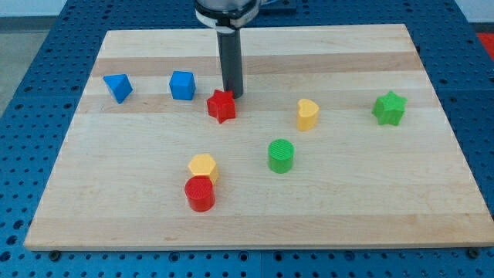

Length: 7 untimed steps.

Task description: Push the red star to the top of the yellow hexagon

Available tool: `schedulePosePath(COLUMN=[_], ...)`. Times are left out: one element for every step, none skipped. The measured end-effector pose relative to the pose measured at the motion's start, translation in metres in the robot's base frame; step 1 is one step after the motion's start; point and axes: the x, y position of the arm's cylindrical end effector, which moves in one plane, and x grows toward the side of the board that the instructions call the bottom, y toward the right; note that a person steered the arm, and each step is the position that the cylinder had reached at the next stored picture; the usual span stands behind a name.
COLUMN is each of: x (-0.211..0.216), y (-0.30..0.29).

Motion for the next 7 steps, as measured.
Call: schedulePosePath(x=[0.008, 0.008, 0.006, 0.008, 0.033, 0.060, 0.063], y=[-0.003, -0.018, -0.031, -0.041, -0.041, -0.041, -0.041])
